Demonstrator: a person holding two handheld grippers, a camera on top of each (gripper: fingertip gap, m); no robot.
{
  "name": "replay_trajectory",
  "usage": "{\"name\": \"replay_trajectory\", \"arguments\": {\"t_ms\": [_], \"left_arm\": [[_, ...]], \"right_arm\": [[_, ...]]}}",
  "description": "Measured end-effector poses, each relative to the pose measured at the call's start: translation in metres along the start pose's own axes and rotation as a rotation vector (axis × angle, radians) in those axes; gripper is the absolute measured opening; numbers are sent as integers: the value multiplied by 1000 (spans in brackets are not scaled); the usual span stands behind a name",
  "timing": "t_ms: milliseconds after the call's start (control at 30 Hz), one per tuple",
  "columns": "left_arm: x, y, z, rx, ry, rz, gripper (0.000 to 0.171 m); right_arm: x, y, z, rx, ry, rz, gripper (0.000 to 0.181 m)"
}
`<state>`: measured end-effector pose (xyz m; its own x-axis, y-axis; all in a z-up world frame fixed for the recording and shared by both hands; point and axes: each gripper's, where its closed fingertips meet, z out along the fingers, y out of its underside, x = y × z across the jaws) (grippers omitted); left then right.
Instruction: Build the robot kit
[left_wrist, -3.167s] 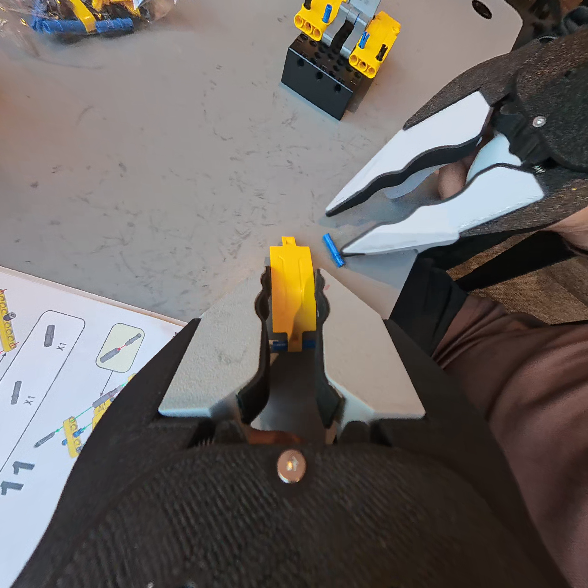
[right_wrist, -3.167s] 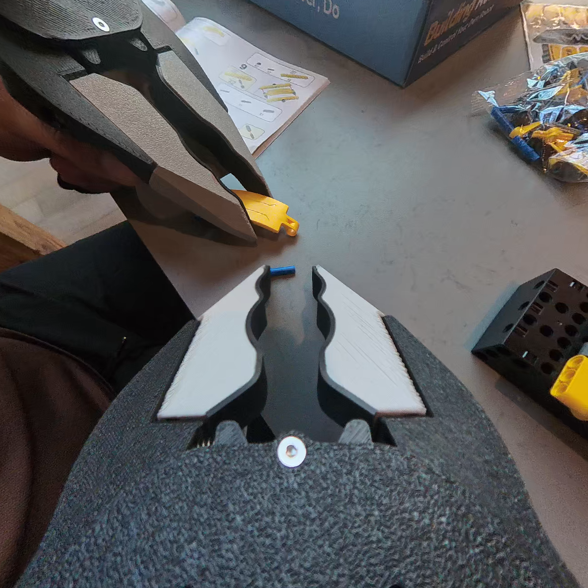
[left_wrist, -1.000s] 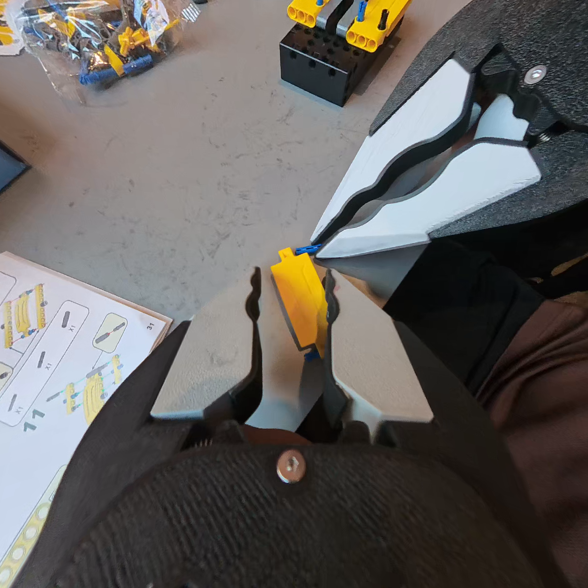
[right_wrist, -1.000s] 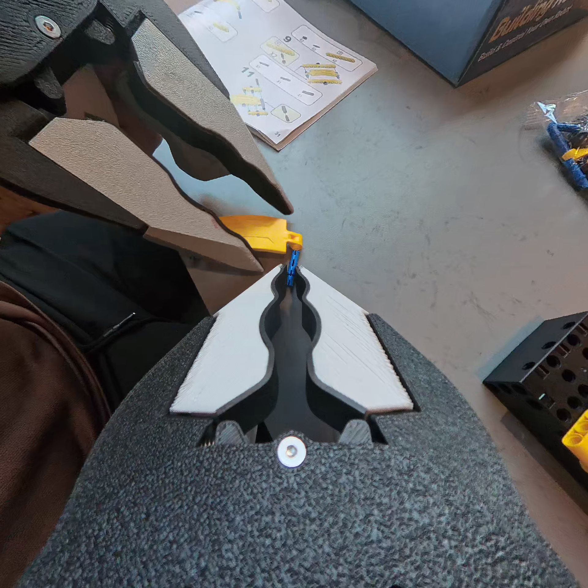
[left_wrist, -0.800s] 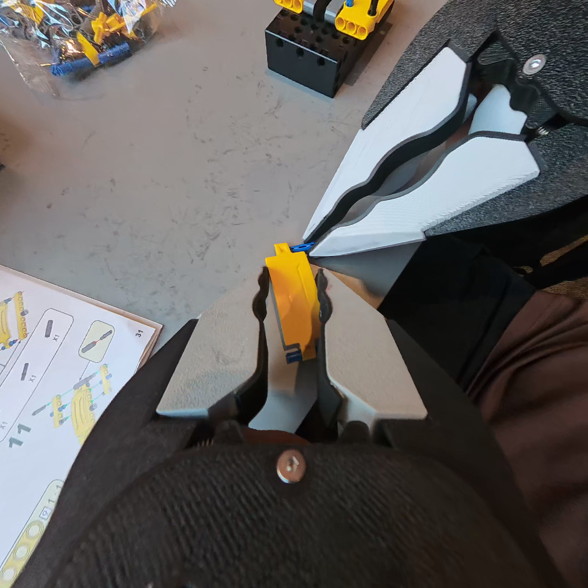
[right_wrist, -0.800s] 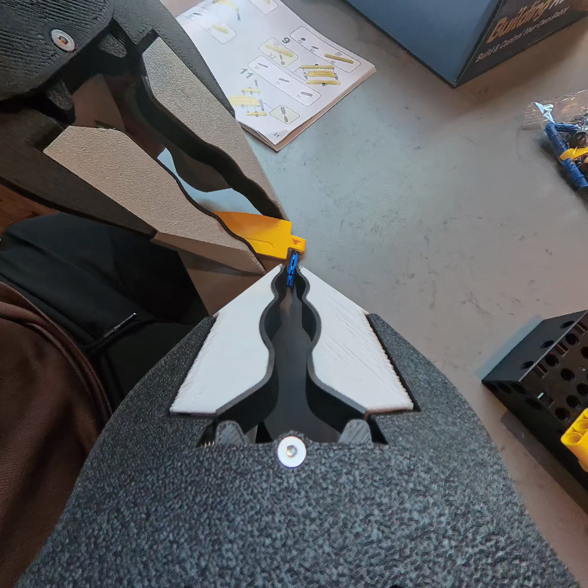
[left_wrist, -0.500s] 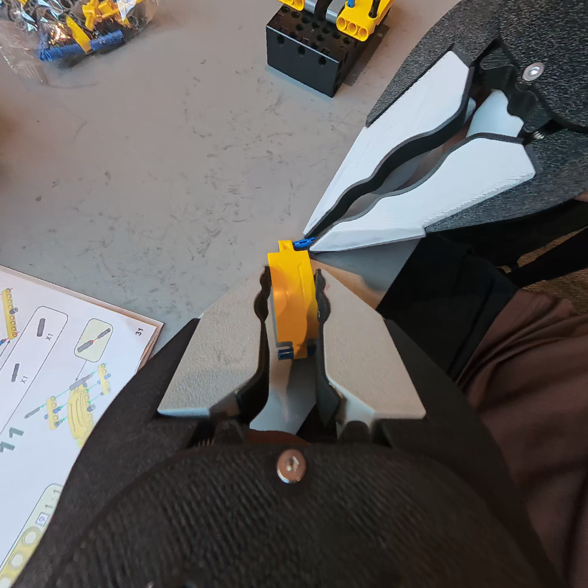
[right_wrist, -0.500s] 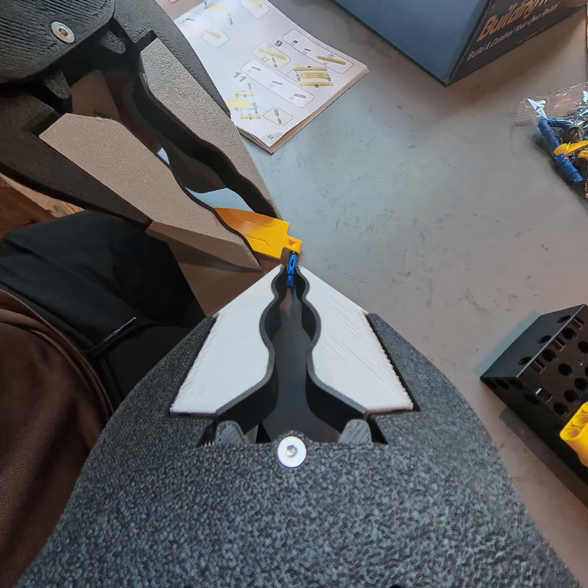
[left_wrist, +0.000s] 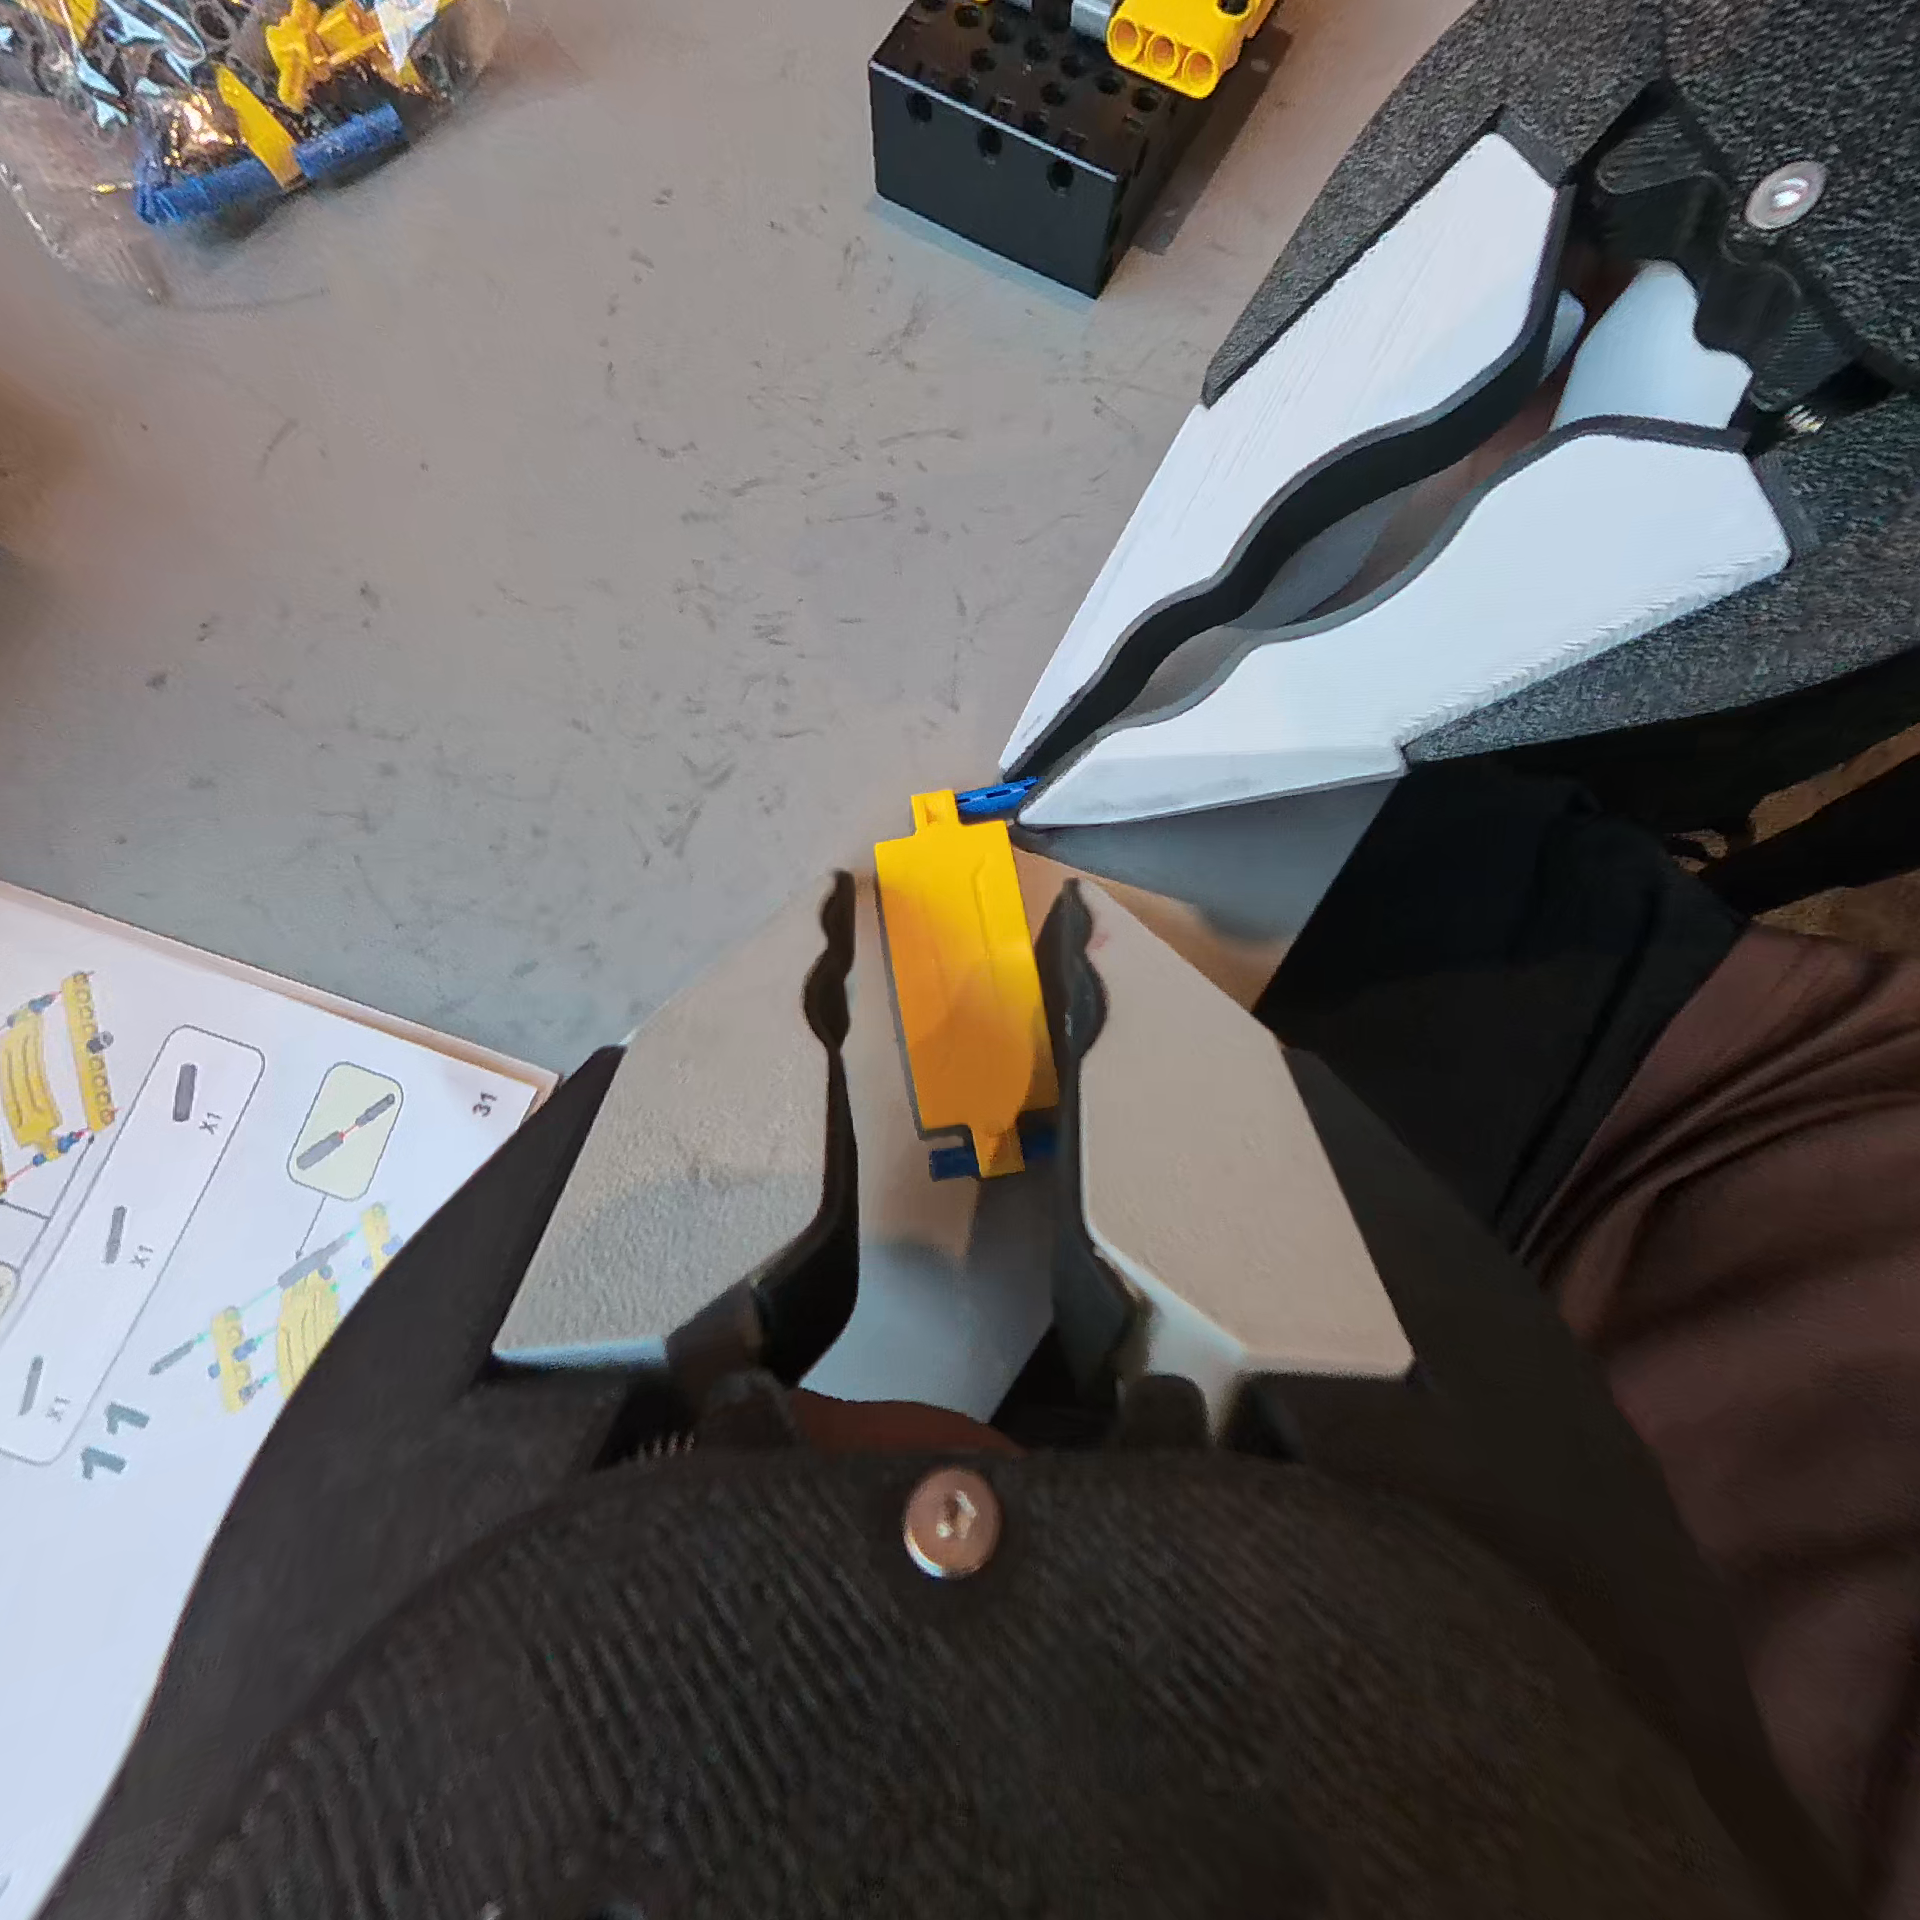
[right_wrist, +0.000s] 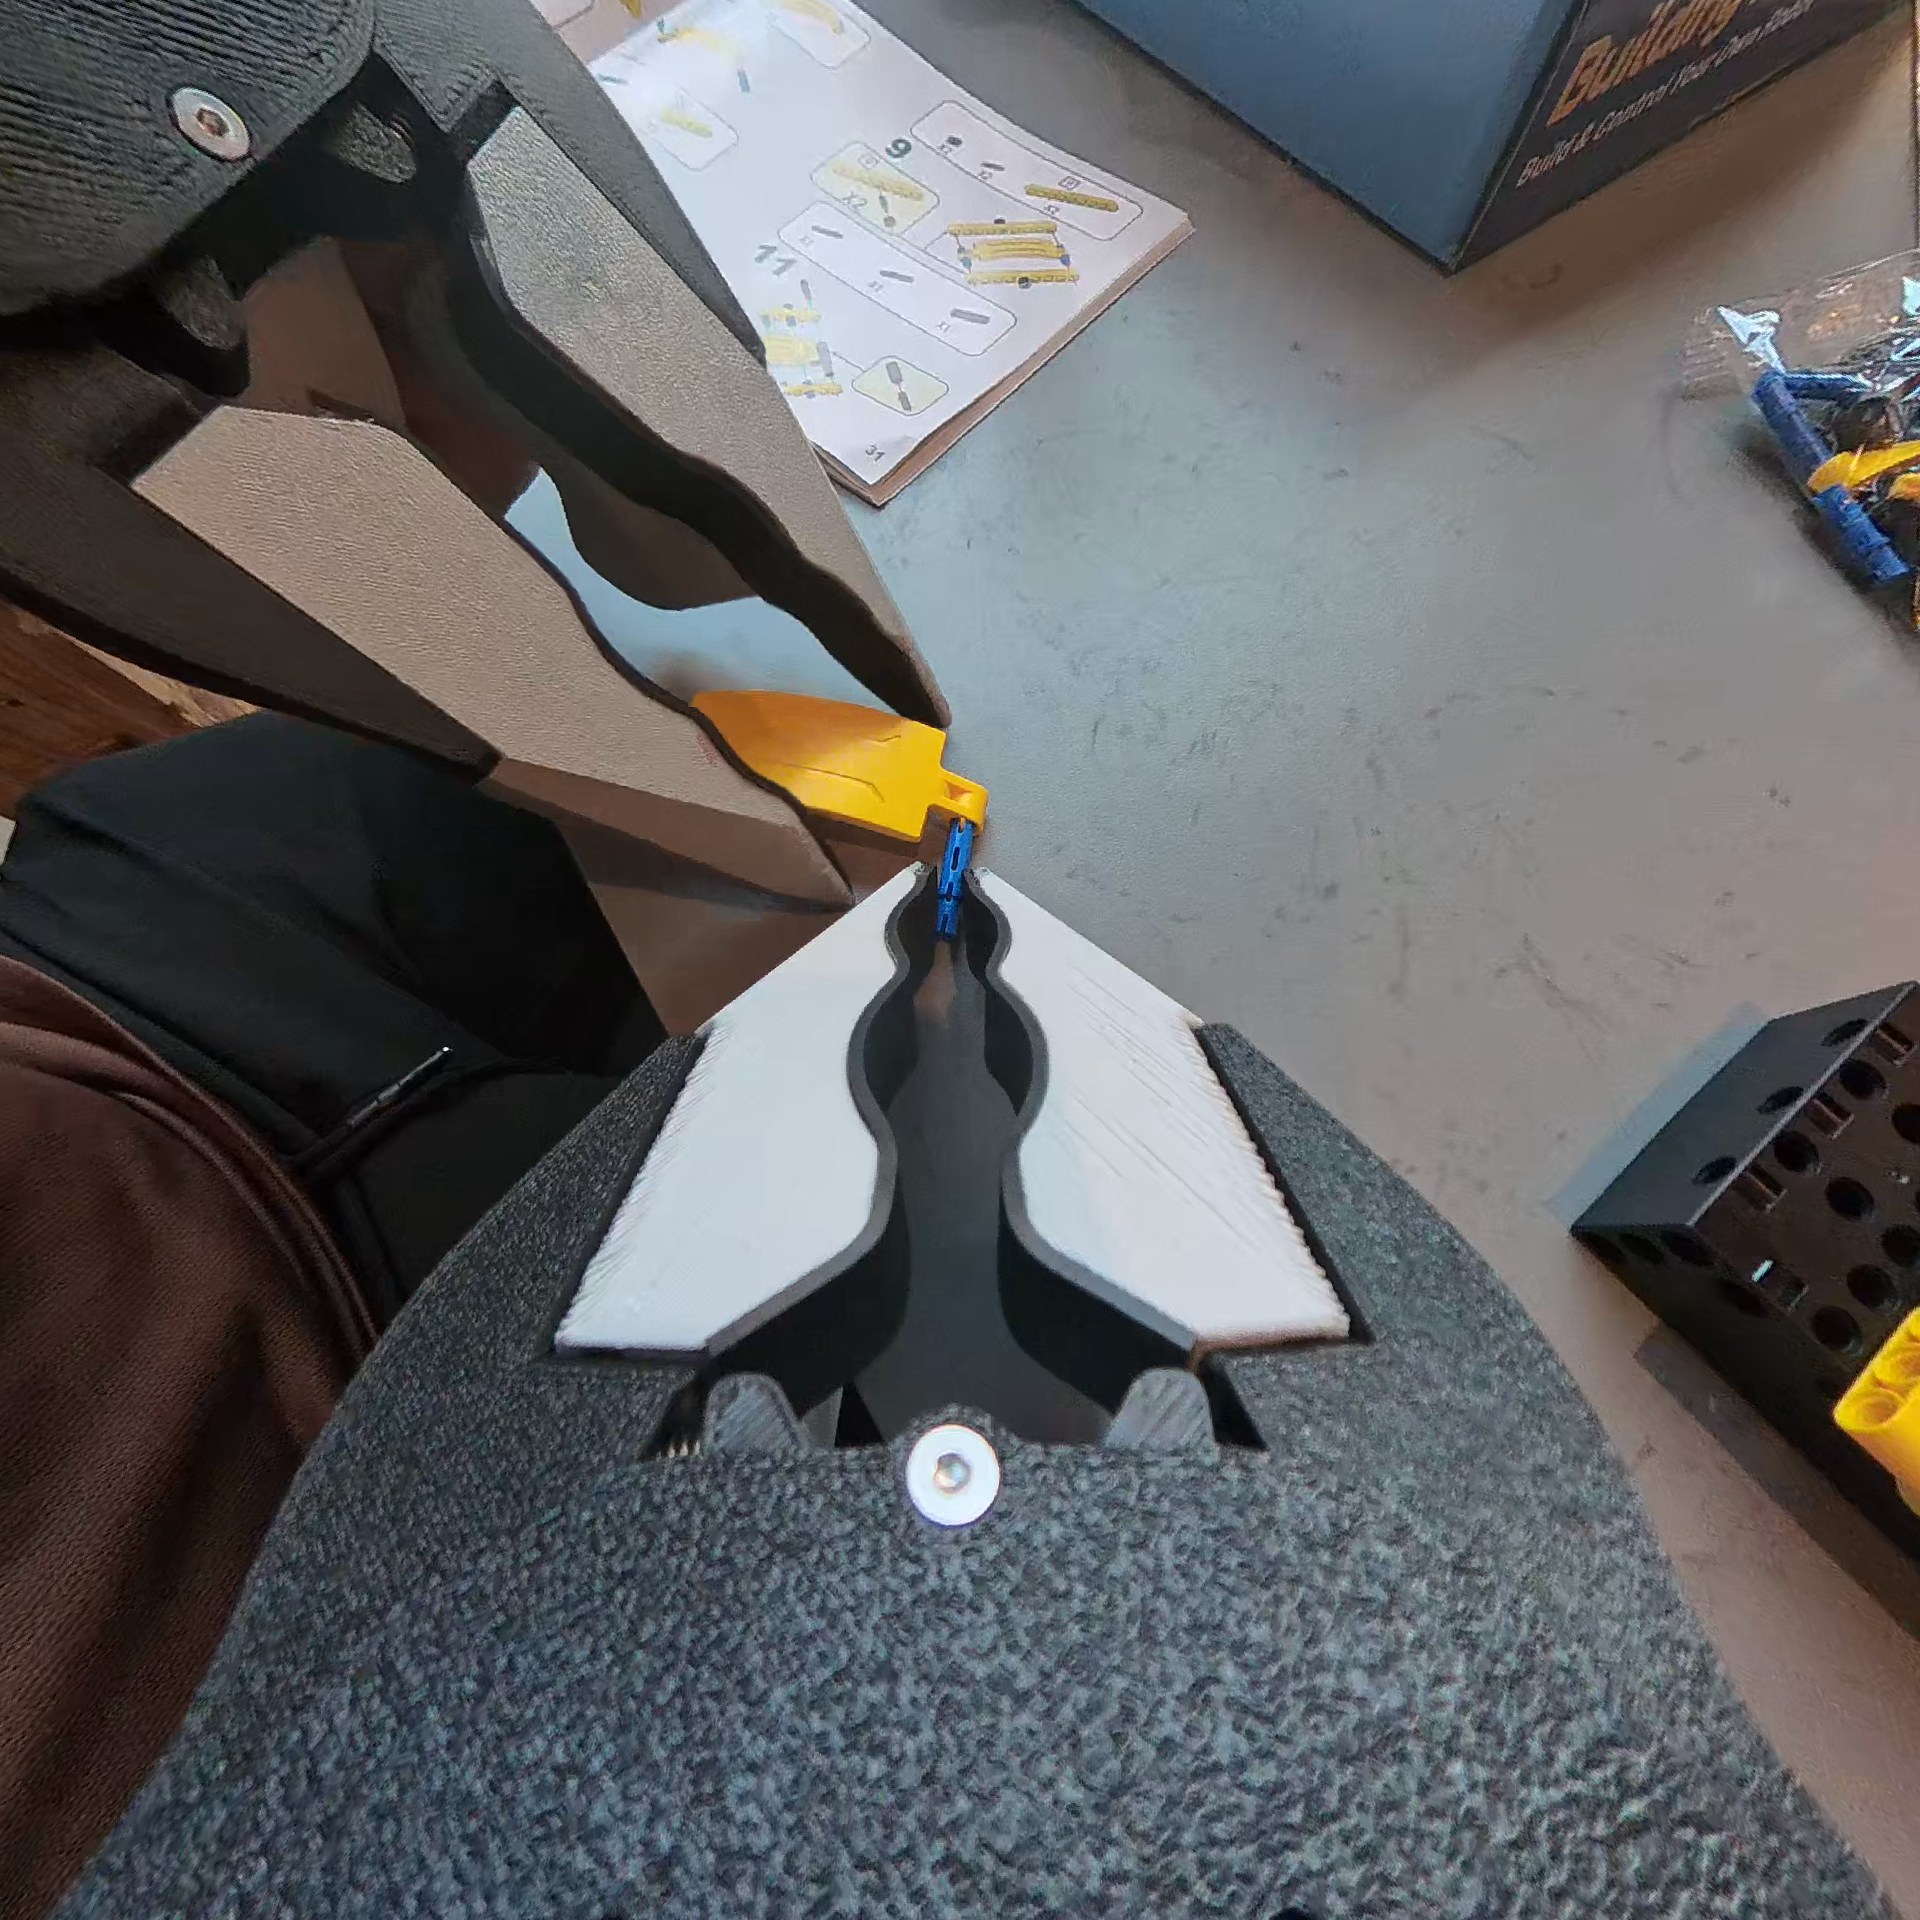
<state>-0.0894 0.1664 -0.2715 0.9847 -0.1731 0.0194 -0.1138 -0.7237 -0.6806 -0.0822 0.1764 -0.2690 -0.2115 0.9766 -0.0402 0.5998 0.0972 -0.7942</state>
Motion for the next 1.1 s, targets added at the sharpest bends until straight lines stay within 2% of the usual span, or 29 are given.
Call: {"name": "replay_trajectory", "arguments": {"t_ms": [67,267,500,700,833,1100], "left_arm": [[0,-2,2,0,-9,24,26],[-1,-2,2,-7,-29,20,25],[-4,-4,2,14,0,-134,24],[-6,-3,2,13,-9,-111,24],[-5,-7,3,56,45,-203,24],[-6,-11,0,124,203,-420,24]], "right_arm": [[0,0,0,-1,3,2,4],[2,0,1,-7,14,13,4],[1,-1,4,-15,51,-1,3],[3,-4,4,5,48,44,3],[4,-6,2,36,-3,130,3],[3,-8,0,59,-29,149,3]]}}
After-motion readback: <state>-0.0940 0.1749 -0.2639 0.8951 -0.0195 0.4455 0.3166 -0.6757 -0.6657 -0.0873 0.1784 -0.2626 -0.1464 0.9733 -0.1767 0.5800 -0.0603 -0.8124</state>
